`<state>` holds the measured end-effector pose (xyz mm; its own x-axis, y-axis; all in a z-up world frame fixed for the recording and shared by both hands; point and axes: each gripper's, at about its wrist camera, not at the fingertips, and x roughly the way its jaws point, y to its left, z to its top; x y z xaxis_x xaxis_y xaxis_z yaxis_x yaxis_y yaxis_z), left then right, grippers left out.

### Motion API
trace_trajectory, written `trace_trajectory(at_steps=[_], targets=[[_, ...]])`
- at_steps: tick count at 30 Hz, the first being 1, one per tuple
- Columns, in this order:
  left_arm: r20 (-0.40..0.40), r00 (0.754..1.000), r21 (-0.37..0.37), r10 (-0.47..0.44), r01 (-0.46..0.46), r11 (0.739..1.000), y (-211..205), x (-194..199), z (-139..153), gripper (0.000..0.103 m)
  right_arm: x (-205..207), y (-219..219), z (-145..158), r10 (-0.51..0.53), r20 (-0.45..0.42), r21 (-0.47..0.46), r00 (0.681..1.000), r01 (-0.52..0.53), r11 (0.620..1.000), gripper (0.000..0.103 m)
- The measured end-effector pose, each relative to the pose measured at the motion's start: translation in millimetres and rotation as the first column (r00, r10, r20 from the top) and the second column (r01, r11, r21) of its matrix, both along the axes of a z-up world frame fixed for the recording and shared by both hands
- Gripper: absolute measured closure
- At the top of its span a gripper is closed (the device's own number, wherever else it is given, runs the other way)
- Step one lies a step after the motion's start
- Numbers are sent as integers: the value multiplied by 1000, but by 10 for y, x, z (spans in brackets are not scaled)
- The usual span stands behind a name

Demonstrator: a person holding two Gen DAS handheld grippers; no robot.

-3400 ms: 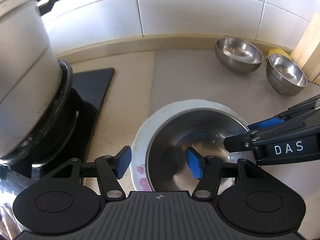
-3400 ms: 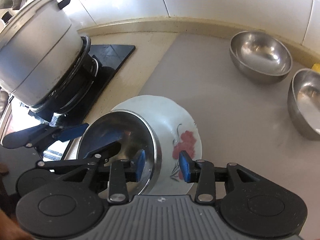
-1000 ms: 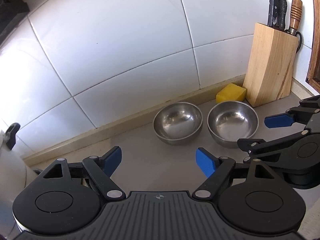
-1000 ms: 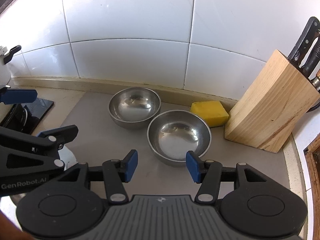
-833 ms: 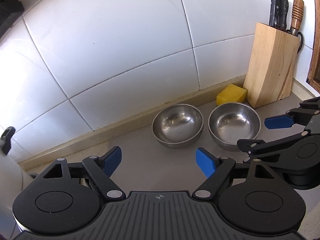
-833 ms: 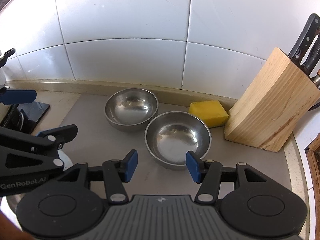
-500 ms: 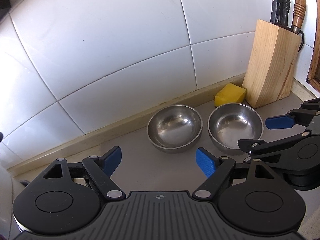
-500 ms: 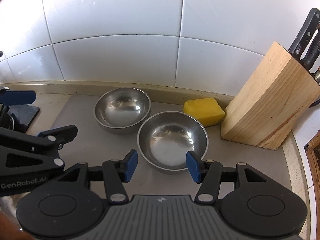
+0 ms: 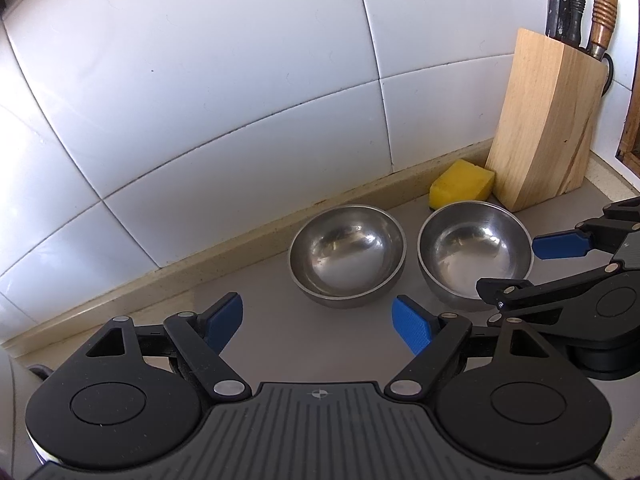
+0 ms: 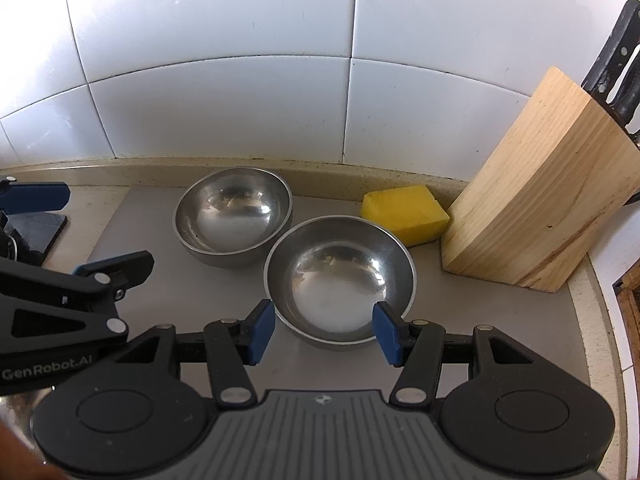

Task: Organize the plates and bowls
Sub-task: 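Move both grippers to the steel bowl nearest the sponge and grip its rim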

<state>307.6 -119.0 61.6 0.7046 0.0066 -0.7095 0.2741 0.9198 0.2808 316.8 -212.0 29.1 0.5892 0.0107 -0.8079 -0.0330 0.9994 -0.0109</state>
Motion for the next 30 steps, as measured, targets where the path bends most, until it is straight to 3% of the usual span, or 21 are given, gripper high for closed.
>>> trace_trajectory(at_steps=[30], targets=[[-43, 999, -7, 3, -3, 1000, 5, 217, -144, 22, 187, -18, -127, -16, -37, -9, 999, 15, 1000, 72]])
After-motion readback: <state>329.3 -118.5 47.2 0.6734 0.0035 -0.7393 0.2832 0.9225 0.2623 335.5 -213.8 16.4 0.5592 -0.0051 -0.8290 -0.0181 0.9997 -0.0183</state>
